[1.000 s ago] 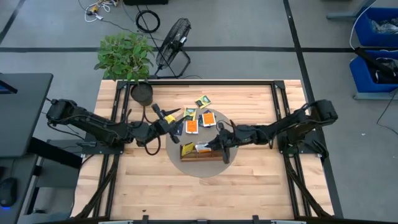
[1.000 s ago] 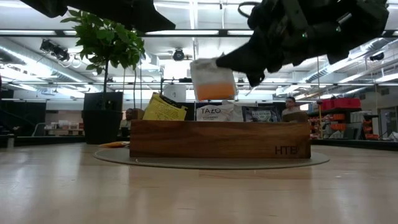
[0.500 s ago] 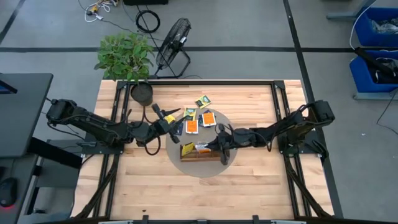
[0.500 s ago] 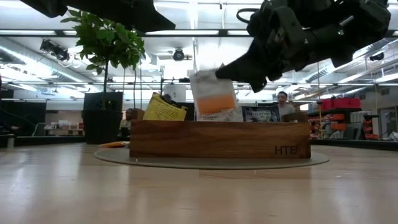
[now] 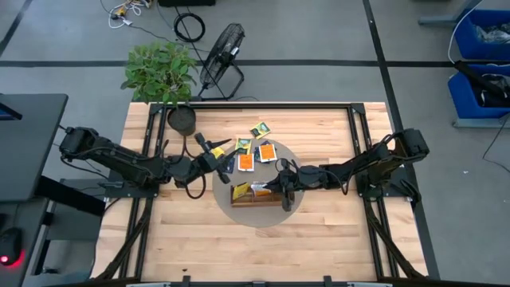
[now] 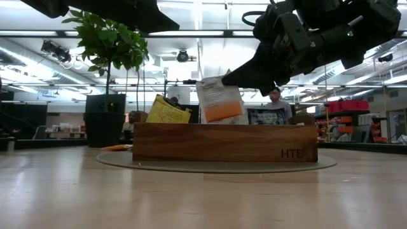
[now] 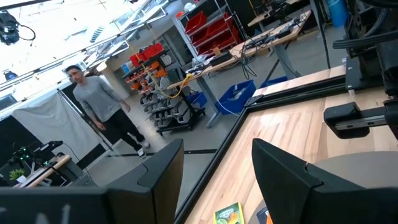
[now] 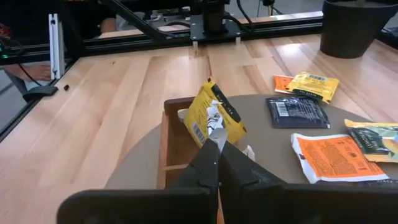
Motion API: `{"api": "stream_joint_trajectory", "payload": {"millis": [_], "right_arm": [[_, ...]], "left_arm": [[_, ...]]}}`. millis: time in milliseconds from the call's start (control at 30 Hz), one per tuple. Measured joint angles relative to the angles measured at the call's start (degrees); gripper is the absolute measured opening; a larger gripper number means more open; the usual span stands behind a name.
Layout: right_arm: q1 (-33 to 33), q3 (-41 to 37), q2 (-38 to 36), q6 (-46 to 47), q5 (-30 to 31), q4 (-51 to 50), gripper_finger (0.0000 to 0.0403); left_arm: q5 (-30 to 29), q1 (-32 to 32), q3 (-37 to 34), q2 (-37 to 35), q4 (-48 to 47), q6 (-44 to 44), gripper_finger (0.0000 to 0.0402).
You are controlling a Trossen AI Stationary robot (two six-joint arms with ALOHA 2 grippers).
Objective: Pick & Place Tea
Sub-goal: Put the orange tea bag into the middle section of the wooden organizer
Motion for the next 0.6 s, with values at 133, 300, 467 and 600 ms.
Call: {"api": "stream_joint_trajectory", "payload": {"millis": [133, 300, 467, 600], "right_arm": [[0.00, 0.00, 0.00, 0.67, 0.00, 0.01, 0.0002], [0.00, 0.00, 0.00, 1.59, 0.00, 0.38, 0.0002], [0.00, 0.00, 0.00, 1.57, 0.00, 0.85, 0.0003], [0.00, 0.00, 0.72, 1.58, 0.00, 1.94, 0.0004]], "left_arm": [[0.00, 0.00, 0.00, 0.00, -0.01, 0.00, 0.0195], [0.00, 0.00, 0.00, 0.00, -0.01, 0.04, 0.0195], [0.00, -0.01, 0.00, 0.00, -0.01, 0.06, 0.0195], [0.00, 0.00, 0.00, 0.00, 0.00, 0.13, 0.0195]]}}
